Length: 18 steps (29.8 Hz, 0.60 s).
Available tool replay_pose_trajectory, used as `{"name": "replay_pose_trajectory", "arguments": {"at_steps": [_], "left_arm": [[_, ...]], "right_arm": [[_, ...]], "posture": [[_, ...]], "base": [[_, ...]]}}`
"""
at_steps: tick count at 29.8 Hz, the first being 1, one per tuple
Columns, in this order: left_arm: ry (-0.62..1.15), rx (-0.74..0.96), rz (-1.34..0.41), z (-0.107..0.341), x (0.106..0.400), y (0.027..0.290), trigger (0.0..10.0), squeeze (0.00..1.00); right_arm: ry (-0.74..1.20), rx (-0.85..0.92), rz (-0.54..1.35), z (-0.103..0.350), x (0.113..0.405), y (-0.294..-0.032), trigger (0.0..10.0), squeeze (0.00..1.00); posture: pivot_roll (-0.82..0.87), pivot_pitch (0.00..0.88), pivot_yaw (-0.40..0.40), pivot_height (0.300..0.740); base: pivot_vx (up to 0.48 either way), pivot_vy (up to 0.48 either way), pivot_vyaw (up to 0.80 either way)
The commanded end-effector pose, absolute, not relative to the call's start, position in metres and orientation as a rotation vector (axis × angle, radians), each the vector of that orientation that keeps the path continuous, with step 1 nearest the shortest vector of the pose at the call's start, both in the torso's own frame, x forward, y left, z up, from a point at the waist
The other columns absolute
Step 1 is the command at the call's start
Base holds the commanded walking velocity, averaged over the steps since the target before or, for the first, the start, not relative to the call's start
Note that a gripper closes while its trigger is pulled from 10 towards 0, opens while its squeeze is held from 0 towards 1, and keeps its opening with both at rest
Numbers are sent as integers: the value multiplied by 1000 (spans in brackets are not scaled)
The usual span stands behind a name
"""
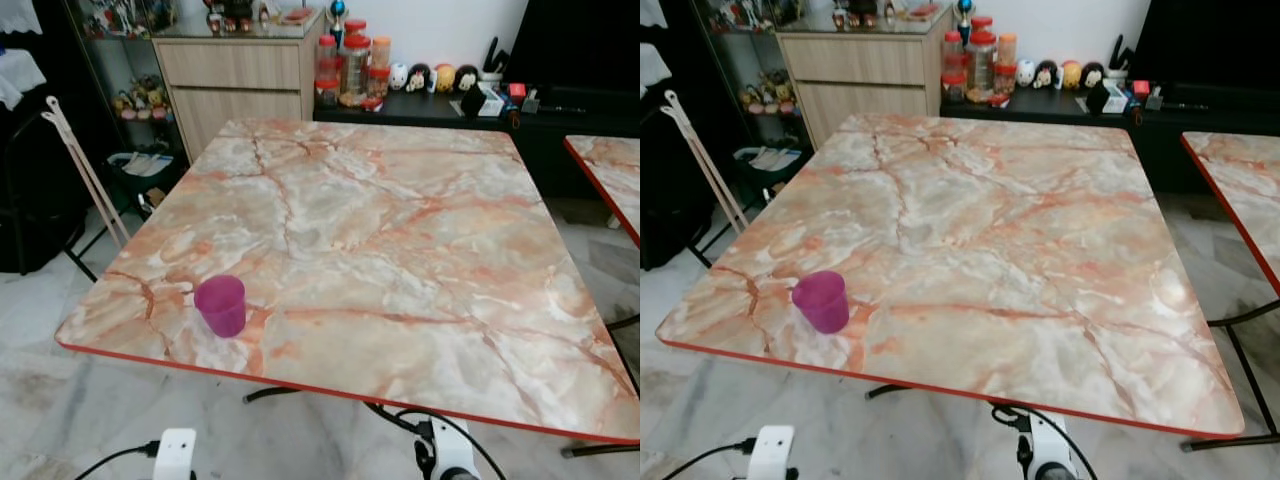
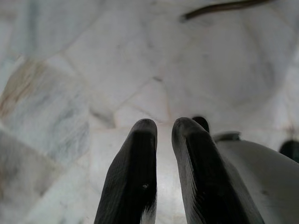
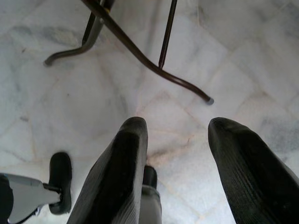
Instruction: Setting the table
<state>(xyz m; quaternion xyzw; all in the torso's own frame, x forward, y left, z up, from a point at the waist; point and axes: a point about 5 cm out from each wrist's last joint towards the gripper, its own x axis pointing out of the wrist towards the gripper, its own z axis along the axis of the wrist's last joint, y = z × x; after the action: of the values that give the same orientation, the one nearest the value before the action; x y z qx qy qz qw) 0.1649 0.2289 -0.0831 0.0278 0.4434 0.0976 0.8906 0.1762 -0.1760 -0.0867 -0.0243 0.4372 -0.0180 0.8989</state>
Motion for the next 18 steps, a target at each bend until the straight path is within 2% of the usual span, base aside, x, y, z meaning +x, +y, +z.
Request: {"name": "replay_pose_trajectory", "arguments": {"at_steps": [1, 5, 6, 10, 14, 17, 18], "left_arm": [[857, 39, 262, -78, 167, 240, 10000, 0], [751, 43, 303, -71, 157, 255, 10000, 0], [722, 68, 336, -70, 144, 264, 10000, 0], [688, 97, 390, -67, 129, 274, 10000, 0], [534, 167, 621, -43, 114, 309, 10000, 0], [400, 138, 853, -19, 120, 337, 10000, 0], [318, 153, 918, -2, 130, 349, 10000, 0]], "right_arm": [[919, -52, -43, -88, 173, -178, 10000, 0], [940, -56, -50, -91, 167, -180, 10000, 0], [947, -60, -49, -91, 165, -181, 10000, 0], [950, -63, -48, -92, 165, -181, 10000, 0], [945, -66, -37, -91, 168, -180, 10000, 0], [945, -76, -16, -90, 170, -178, 10000, 0], [943, -79, -11, -90, 171, -177, 10000, 0]], "posture": [[69, 0, 7, 728], [92, 0, 5, 728], [100, 0, 3, 728], [110, 0, 1, 728], [139, 0, -18, 728], [150, 0, -26, 728], [155, 0, -30, 728]], "base": [[0, 0, 0], [0, 0, 0], [0, 0, 0], [0, 0, 0], [0, 0, 0], [0, 0, 0], [0, 0, 0]]}}
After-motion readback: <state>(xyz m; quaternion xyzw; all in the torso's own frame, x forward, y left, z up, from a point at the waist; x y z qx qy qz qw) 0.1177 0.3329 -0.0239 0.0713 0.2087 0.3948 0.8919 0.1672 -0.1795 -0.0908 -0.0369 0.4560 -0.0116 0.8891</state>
